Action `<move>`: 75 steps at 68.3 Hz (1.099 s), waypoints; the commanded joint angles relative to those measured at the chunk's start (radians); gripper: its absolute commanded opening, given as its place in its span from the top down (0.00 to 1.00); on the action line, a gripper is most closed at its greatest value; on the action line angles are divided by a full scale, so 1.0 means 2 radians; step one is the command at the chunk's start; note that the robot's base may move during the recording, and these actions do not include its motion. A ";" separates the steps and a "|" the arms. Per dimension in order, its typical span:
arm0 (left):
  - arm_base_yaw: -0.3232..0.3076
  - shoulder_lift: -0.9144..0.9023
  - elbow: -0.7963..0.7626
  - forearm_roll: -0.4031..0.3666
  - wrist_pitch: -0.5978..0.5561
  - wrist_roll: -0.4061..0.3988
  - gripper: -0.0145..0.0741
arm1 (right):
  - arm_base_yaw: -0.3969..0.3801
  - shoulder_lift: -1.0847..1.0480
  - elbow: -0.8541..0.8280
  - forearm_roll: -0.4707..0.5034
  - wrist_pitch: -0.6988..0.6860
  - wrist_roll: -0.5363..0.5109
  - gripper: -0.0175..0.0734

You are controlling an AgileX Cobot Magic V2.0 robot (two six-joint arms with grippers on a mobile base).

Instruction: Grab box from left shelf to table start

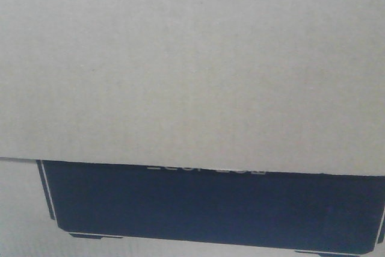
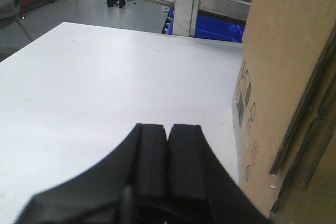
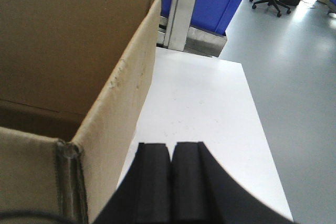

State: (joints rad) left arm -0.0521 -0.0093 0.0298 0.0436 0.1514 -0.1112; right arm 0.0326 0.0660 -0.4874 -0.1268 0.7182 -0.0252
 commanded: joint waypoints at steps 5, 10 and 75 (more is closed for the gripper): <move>0.002 -0.009 -0.001 -0.005 -0.058 0.001 0.95 | 0.000 0.007 -0.013 -0.009 -0.040 0.000 0.75; 0.002 -0.009 -0.001 -0.005 -0.058 0.001 0.95 | 0.000 0.007 -0.013 -0.009 -0.040 0.000 0.75; 0.002 -0.008 -0.001 -0.005 -0.058 0.001 0.95 | -0.010 0.004 0.074 0.018 -0.161 0.000 0.75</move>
State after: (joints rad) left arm -0.0480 -0.0093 0.0300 0.0398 0.1291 -0.1112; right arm 0.0261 0.0660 -0.3741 -0.1118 0.5822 -0.0252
